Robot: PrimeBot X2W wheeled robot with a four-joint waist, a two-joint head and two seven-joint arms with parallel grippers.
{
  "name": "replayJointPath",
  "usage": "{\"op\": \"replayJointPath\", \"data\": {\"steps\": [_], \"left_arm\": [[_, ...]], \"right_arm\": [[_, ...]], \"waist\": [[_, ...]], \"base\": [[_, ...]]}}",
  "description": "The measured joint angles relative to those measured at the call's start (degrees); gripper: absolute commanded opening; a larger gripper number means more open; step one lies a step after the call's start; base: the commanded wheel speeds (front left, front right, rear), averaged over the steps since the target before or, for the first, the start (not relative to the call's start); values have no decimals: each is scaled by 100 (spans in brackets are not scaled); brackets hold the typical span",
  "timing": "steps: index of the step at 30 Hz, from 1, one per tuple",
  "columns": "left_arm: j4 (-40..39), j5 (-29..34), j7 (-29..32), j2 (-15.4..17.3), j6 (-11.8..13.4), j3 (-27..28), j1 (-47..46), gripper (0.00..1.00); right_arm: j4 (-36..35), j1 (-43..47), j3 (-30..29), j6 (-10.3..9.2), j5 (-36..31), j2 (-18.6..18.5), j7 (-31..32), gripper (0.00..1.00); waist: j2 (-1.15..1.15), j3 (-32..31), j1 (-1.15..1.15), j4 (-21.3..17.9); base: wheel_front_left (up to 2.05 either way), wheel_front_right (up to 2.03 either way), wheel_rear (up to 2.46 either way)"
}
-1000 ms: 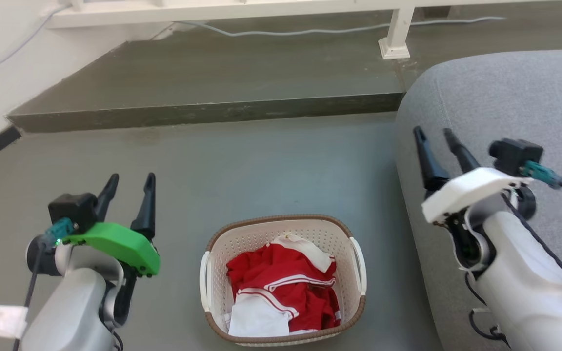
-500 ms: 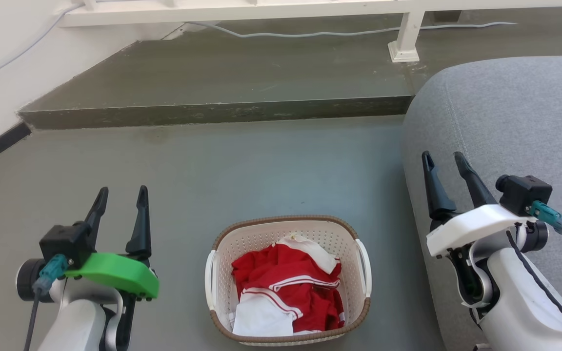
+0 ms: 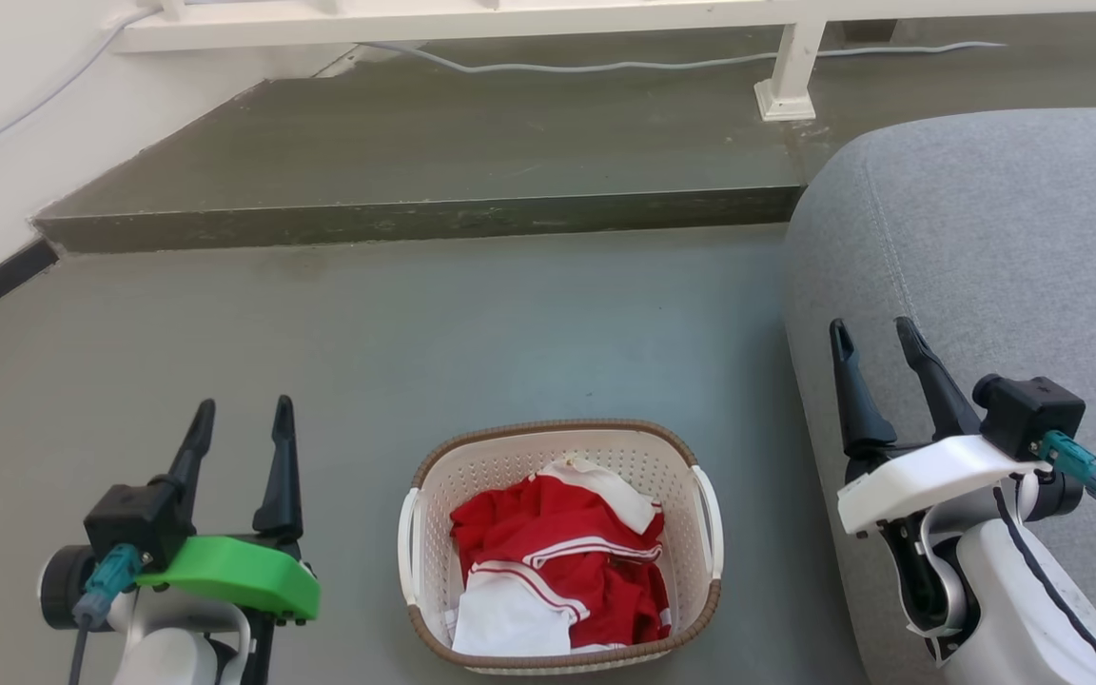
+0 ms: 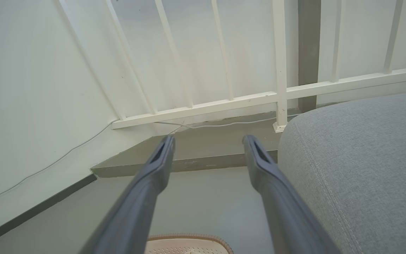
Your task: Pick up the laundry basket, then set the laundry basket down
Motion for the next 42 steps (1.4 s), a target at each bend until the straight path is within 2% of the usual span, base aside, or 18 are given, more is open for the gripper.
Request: {"op": "replayJointPath", "data": {"steps": [15,42], "left_arm": [[-226,165,-1,-298,-259,356,189,100],[-238,343,0,-483,-701,720,454,100]], "right_arm": [[-213,269,-215,67,-225,165,0,100],[-234,554,-426,334,-493,335,0,100]], "waist": [[0,13,0,3],[0,-57,0,-22]], "base": [[0,0,0],[0,0,0]]}}
